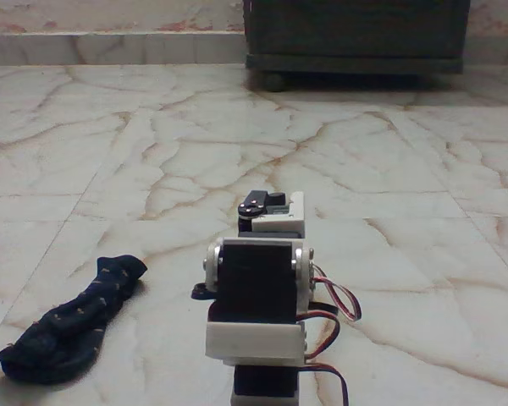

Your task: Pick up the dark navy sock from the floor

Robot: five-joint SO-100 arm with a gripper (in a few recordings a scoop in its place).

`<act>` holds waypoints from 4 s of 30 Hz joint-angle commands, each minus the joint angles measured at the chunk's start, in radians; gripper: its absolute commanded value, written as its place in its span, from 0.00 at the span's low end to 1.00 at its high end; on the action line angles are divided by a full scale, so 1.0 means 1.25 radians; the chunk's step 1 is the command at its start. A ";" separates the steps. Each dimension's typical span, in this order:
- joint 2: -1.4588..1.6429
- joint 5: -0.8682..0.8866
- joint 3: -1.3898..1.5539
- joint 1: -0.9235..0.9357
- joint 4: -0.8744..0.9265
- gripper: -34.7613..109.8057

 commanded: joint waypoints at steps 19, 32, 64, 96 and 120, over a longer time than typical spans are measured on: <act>0.005 0.164 -0.001 -0.018 0.055 0.24; -0.123 0.401 -0.151 -0.092 0.241 0.24; -0.719 0.832 -0.946 -0.331 1.089 0.31; -1.198 1.276 -1.433 -0.717 1.255 0.33; -1.416 1.260 -1.522 -0.719 1.197 0.24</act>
